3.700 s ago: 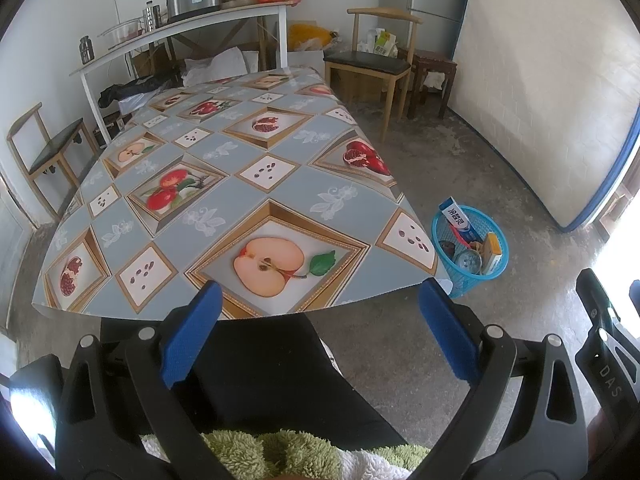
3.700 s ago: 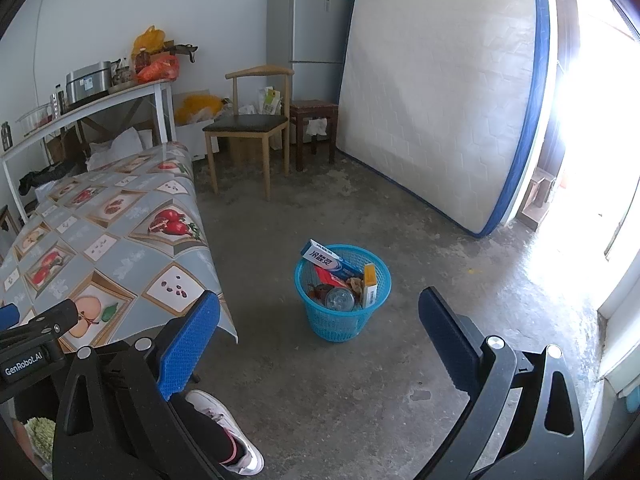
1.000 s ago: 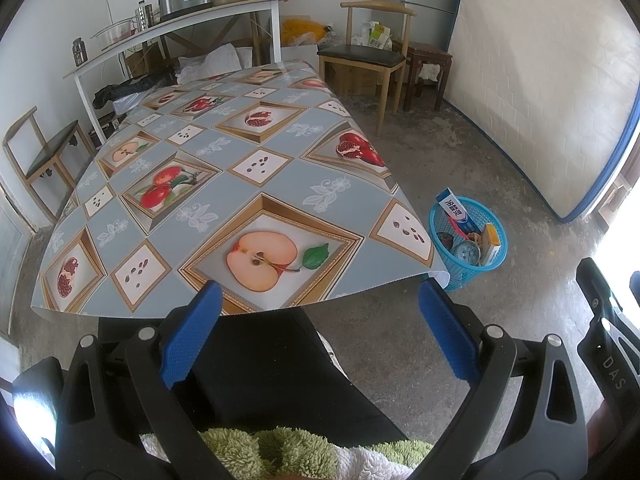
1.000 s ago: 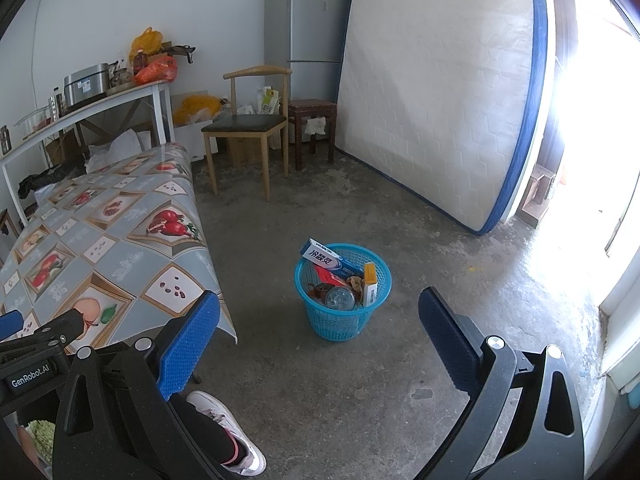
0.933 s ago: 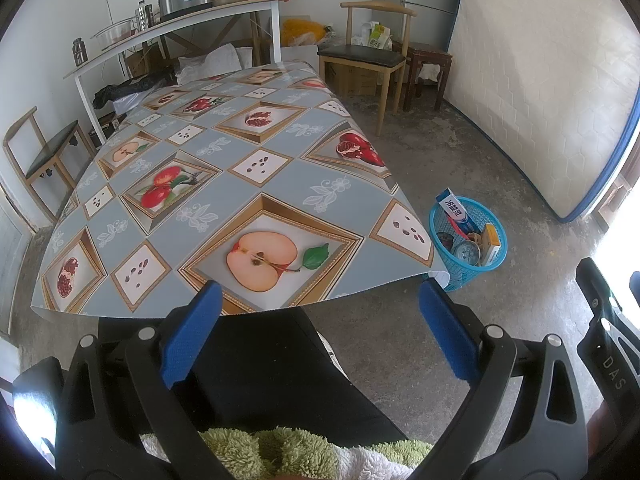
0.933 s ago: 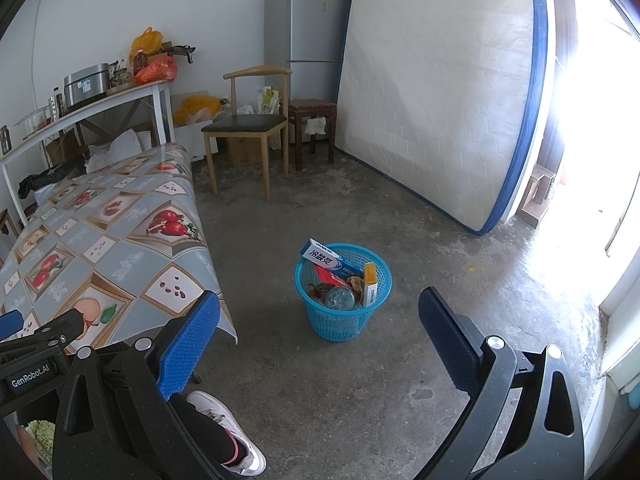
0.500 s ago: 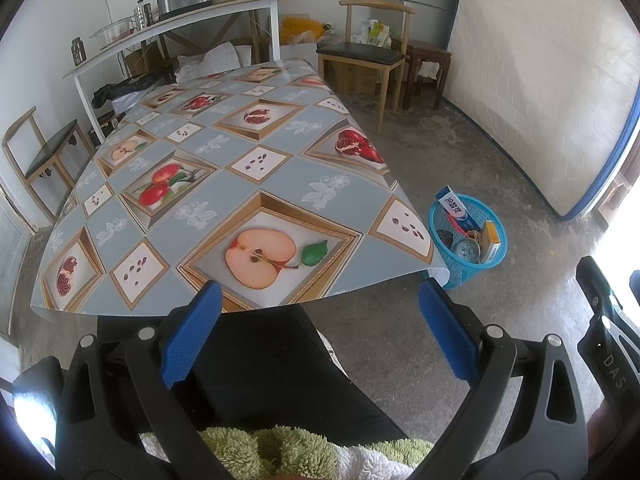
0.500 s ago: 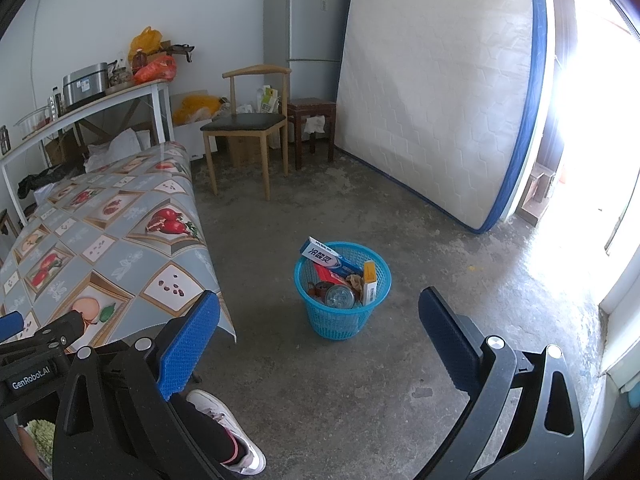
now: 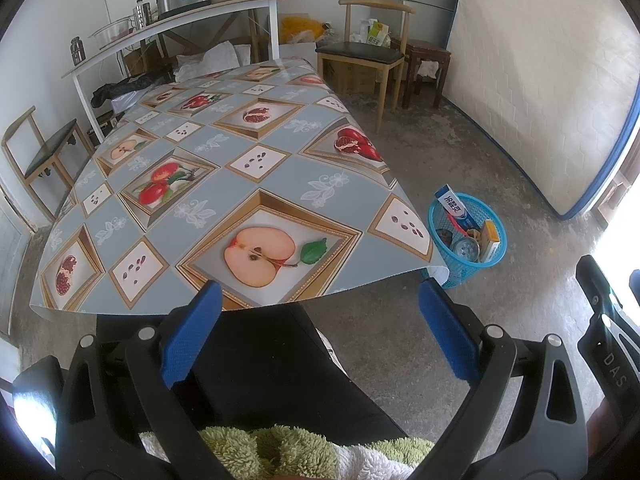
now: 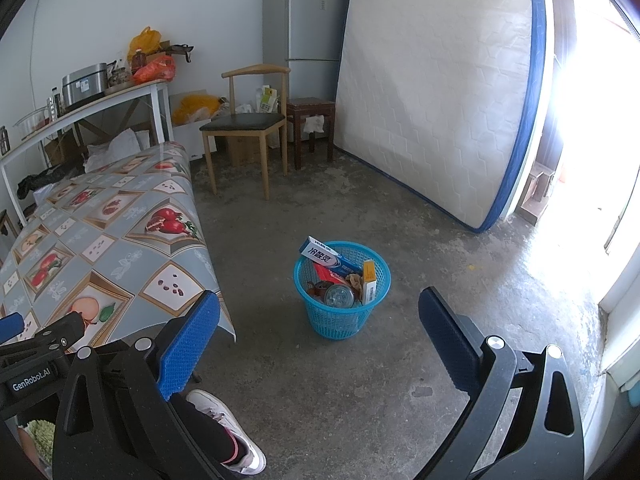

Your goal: Collect trash

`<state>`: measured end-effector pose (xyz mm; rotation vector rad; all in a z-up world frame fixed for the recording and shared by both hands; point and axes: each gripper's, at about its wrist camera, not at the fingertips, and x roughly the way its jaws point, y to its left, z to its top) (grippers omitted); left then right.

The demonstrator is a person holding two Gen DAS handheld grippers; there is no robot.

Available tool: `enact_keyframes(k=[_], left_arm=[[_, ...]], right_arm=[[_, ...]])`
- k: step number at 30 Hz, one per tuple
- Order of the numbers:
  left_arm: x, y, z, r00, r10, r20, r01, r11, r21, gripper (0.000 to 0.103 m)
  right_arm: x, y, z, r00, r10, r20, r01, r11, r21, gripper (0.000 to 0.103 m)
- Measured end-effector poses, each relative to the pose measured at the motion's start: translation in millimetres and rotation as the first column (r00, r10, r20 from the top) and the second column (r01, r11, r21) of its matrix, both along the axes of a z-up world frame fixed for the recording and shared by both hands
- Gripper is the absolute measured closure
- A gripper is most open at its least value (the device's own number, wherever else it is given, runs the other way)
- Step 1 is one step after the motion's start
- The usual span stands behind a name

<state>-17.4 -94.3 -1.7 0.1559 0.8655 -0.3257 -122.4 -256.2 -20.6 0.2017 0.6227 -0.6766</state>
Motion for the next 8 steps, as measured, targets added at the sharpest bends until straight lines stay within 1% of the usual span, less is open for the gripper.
enact_keyframes(k=[8], left_arm=[[-3.4, -2.2, -5.6, 1.0, -0.003, -0.006, 0.003, 1.0, 0.001, 0.008]], right_arm=[[-0.2, -0.2, 0.1, 1.0, -0.001, 0.0, 0.001, 1.0, 0.0, 0.006]])
